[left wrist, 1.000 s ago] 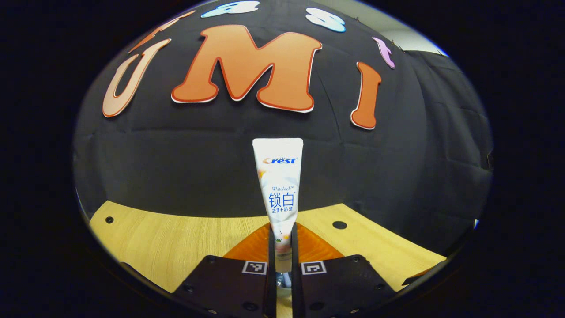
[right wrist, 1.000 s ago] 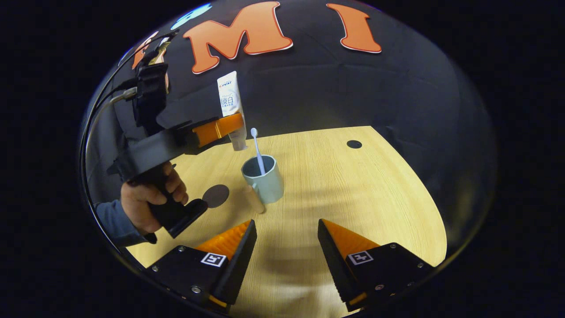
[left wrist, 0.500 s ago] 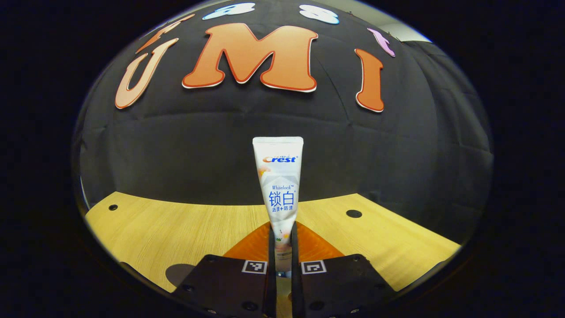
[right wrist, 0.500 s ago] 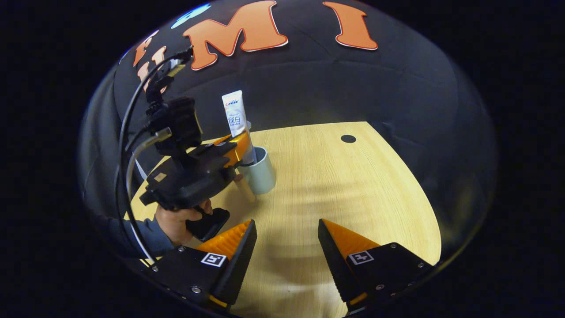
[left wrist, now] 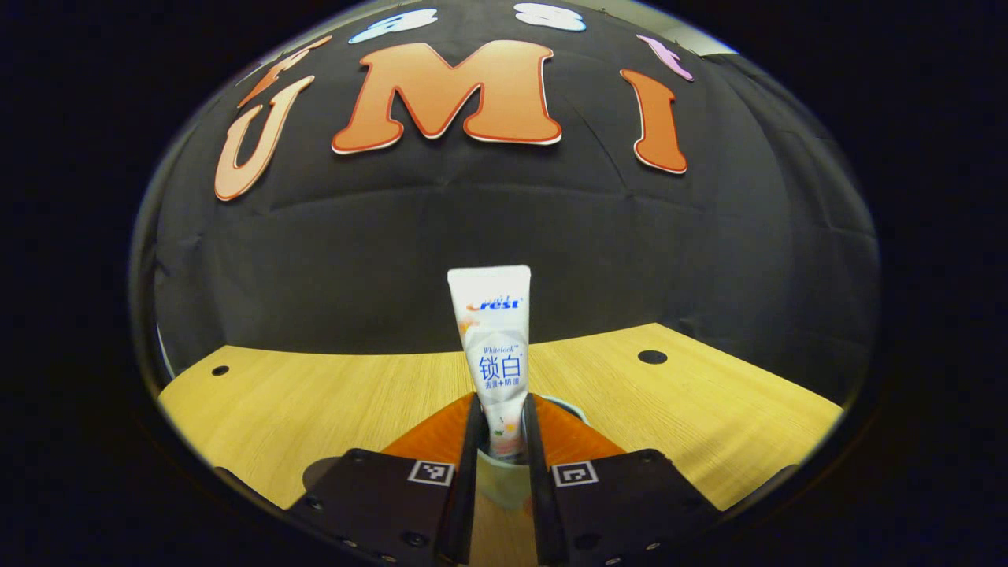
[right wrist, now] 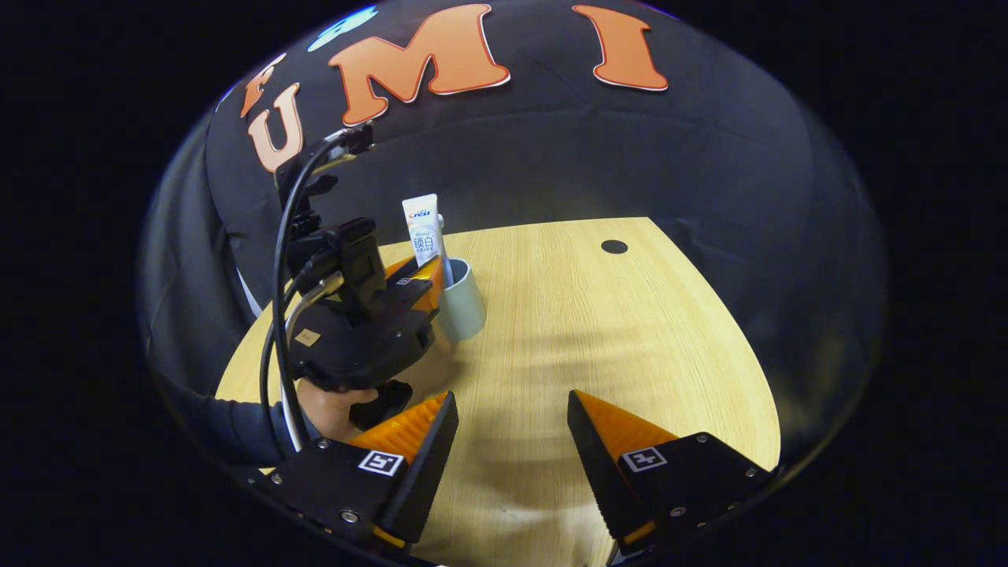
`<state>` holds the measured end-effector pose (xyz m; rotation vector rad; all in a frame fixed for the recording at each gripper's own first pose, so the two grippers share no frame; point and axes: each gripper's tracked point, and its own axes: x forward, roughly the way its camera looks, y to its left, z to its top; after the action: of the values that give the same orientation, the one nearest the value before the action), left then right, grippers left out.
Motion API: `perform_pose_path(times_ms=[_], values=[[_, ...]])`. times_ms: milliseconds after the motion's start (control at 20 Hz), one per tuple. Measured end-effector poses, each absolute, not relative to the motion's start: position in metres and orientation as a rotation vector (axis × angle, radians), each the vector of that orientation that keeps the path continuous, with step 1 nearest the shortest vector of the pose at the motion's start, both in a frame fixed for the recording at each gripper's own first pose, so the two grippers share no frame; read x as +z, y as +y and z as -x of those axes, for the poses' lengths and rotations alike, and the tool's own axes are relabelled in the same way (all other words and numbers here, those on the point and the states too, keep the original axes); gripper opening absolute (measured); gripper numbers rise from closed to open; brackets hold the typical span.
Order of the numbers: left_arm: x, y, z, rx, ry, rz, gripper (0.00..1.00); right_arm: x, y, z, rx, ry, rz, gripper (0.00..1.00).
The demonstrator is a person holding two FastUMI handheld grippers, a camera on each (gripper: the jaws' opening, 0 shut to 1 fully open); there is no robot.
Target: Put the toothbrush and toothpaste on the desktop into the cup, then pick up the cup and place it on the coaster on the desktop.
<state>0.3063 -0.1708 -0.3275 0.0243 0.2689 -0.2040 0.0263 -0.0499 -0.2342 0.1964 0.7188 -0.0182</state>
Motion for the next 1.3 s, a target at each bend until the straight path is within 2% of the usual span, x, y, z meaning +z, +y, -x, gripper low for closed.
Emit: perform_pose_path(times_ms=[50,100,250,300,900,1300], values=[[-0.325,-0.171,-0.302,-0.220,0.277,-0.029,0.38,-0.234,-0.050,-0.026,-0.019,0.715,-0.200,0.86],[-0.326,-0.168,-0.296,-0.233,0.290,-0.034,0.41,-0.233,-0.050,-0.027,-0.024,0.713,-0.201,0.86],[-0.317,-0.153,-0.279,-0.254,0.306,-0.033,0.91,-0.231,-0.048,-0.031,-0.026,0.701,-0.210,0.85],[-0.309,-0.145,-0.272,-0.250,0.308,-0.035,0.99,-0.231,-0.046,-0.034,-0.024,0.703,-0.210,0.85],[-0.195,-0.045,-0.188,-0.212,0.267,-0.032,1.00,-0.219,0.014,-0.092,0.051,0.715,-0.218,0.86],[-0.141,0.038,-0.152,-0.082,0.243,-0.036,0.99,-0.242,0.051,-0.154,0.033,0.857,-0.134,0.86]])
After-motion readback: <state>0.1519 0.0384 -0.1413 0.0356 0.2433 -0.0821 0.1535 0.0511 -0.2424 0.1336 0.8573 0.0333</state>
